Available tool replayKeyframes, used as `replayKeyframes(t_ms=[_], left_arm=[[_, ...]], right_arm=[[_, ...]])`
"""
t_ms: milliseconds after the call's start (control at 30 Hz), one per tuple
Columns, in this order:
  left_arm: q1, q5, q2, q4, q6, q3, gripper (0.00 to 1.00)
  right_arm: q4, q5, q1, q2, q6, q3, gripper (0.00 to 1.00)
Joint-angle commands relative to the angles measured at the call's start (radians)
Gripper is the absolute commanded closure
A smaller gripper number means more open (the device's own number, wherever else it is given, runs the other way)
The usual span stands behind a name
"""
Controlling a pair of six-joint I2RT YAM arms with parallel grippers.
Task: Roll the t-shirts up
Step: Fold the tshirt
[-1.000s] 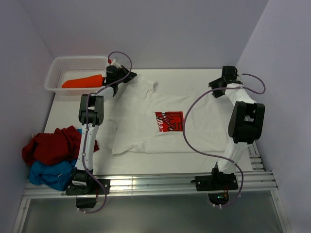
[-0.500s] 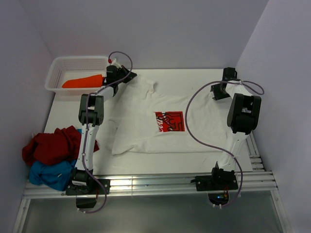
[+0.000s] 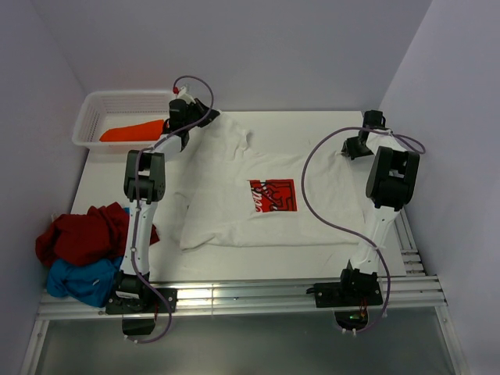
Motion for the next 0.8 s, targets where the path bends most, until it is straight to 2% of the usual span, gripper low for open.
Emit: replayKeyframes(t_ms=[0, 33, 100, 267, 500, 767], left_arm=[[-0.004, -0.008, -0.103, 0.035, 0.032, 0.005, 1.00], [-0.004, -0.008, -0.106, 0.036, 0.035, 0.001, 1.00], [-0.004, -0.014, -0.120, 0.045, 0.041, -0.013, 1.00], [-0.004, -0.016, -0.155, 0.067, 0.052, -0.059, 1.00], [-0.004, -0.010, -0.241, 0.166, 0.063, -0.201, 1.00], [-0.004, -0.002, -0.305, 0.223, 0.097, -0.303, 1.00]], right_arm=[[0.017, -0.032, -0.015, 0.021, 0.010, 0.041, 0.83], [0.025, -0.036, -0.018, 0.019, 0.010, 0.039, 0.93], [0.025, -0.043, -0.021, 0.012, 0.004, 0.036, 1.00], [0.031, -0.038, -0.023, -0.014, -0.005, -0.001, 1.00], [0.071, -0.110, -0.023, -0.036, -0.059, -0.012, 1.00], [0.083, -0.099, -0.024, -0.094, -0.083, -0.065, 1.00]])
